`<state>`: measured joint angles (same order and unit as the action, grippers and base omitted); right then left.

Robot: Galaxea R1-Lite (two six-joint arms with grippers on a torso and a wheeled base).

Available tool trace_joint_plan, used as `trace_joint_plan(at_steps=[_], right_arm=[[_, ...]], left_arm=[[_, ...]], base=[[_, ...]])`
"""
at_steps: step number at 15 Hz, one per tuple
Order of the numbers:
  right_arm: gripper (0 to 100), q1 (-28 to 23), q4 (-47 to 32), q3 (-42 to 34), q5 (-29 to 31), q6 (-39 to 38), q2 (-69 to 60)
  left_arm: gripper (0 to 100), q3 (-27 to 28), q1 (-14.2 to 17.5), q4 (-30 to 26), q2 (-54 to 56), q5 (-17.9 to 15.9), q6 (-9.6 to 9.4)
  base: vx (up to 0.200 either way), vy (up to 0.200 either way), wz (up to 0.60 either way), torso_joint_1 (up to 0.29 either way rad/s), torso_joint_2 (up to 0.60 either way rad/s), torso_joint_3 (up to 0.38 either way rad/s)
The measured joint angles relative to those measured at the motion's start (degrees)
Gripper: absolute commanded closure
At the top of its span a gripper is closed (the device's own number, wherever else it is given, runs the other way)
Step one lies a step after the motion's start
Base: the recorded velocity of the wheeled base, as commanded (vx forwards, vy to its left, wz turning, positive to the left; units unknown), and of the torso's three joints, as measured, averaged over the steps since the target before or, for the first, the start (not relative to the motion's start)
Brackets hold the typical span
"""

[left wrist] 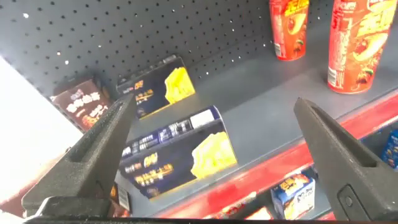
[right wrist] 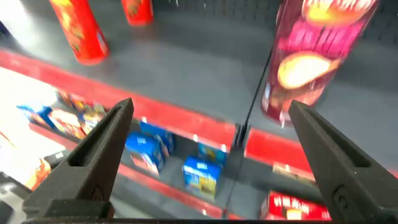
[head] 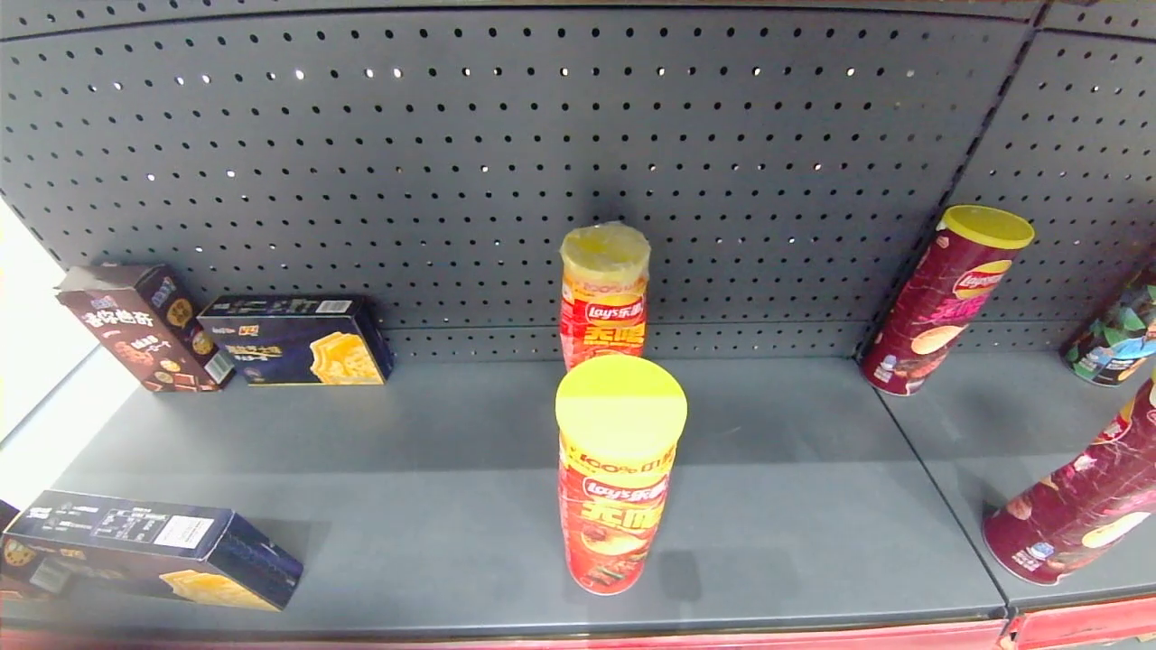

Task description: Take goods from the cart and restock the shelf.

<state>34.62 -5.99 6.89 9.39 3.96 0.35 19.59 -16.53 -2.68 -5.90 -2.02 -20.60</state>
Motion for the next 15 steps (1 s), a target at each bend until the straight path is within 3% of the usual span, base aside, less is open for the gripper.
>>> trace_joint_plan(at_steps=[3, 6, 9, 13, 15], right_arm=[[0, -1.2, 0.1, -2.5, 0.6, -0.4, -0.4], [0, -11.2, 0.3, -2.9, 1.2, -3.0, 0.0], [0, -17.7, 3.0, -3.5, 10.0, -3.8, 1.4], [0, -24.5, 3.4, -4.1, 8.7, -3.9, 6.2], [0, -28.8, 3.3, -4.1, 7.9, -4.0, 6.7]], left_arm=[[0, -3.9, 0.4, 0.9, 1.8, 0.0, 0.38], [0, -8.6, 0.5, 3.7, 2.4, 0.0, 0.51], [0, -13.0, 0.4, 7.7, 2.5, 0.8, 0.49], [0, -17.0, 0.2, 10.2, 2.9, 1.4, 0.41], [0, -18.4, -0.7, 10.0, 4.2, 3.7, 0.27]], base=[[0.000, 0.000, 0.00, 0.000, 0.00, 0.000], [0.000, 0.000, 0.00, 0.000, 0.00, 0.000], [0.000, 0.000, 0.00, 0.000, 0.00, 0.000], [0.000, 0.000, 0.00, 0.000, 0.00, 0.000], [0.000, 0.000, 0.00, 0.000, 0.00, 0.000]])
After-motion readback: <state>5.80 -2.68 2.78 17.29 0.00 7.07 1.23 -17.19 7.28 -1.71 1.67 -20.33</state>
